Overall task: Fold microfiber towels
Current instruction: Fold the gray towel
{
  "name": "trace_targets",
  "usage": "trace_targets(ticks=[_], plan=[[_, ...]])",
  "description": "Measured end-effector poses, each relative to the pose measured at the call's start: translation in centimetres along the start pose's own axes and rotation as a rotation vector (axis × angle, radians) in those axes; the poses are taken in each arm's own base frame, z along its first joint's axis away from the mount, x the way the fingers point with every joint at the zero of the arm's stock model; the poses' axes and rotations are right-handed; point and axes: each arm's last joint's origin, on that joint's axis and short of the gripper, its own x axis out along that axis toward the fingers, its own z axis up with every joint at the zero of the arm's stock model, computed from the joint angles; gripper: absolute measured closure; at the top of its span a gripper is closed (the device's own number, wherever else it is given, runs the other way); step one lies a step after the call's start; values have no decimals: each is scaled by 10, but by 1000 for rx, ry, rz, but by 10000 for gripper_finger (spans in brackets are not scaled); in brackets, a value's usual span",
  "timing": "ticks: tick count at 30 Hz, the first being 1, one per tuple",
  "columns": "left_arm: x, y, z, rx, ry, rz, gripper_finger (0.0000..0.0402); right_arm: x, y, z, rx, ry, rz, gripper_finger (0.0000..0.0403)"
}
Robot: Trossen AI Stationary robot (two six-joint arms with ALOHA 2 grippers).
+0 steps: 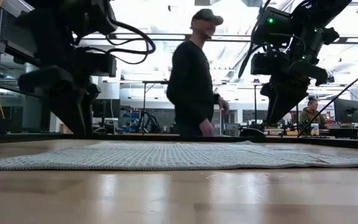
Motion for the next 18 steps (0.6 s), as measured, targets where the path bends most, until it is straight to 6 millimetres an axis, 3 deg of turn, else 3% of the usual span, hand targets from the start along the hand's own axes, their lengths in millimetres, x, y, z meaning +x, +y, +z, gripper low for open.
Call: trace_targets(ticks=[7, 18], plan=[[5, -1, -1, -14, 26, -12, 238, 13, -1, -2, 2, 50, 0, 310], [5, -2, -1, -48, 29, -39, 238, 13, -1, -2, 2, 50, -2, 310]])
